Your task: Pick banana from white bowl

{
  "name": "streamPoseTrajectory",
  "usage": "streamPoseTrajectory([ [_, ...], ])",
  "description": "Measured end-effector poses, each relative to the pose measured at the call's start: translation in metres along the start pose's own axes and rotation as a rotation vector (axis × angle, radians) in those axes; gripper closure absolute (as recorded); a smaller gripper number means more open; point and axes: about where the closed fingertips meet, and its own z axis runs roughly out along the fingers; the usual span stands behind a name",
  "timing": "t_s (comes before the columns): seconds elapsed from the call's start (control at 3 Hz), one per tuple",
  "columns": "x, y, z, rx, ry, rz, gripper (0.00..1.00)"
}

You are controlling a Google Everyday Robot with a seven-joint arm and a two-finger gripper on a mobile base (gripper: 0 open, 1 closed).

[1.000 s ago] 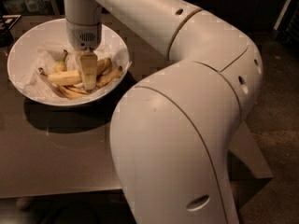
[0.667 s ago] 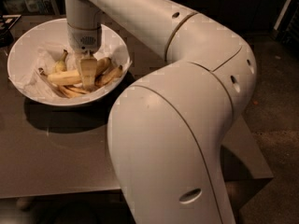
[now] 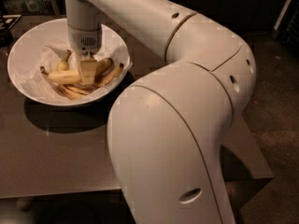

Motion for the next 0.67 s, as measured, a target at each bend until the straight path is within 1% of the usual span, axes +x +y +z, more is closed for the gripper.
streamPoseTrajectory([
  [0.33, 0.011, 0.011, -0.017, 0.046, -0.005, 0.019, 1.00],
  [0.67, 0.021, 0.023, -0.036, 0.095, -0.017, 0.035, 1.00],
])
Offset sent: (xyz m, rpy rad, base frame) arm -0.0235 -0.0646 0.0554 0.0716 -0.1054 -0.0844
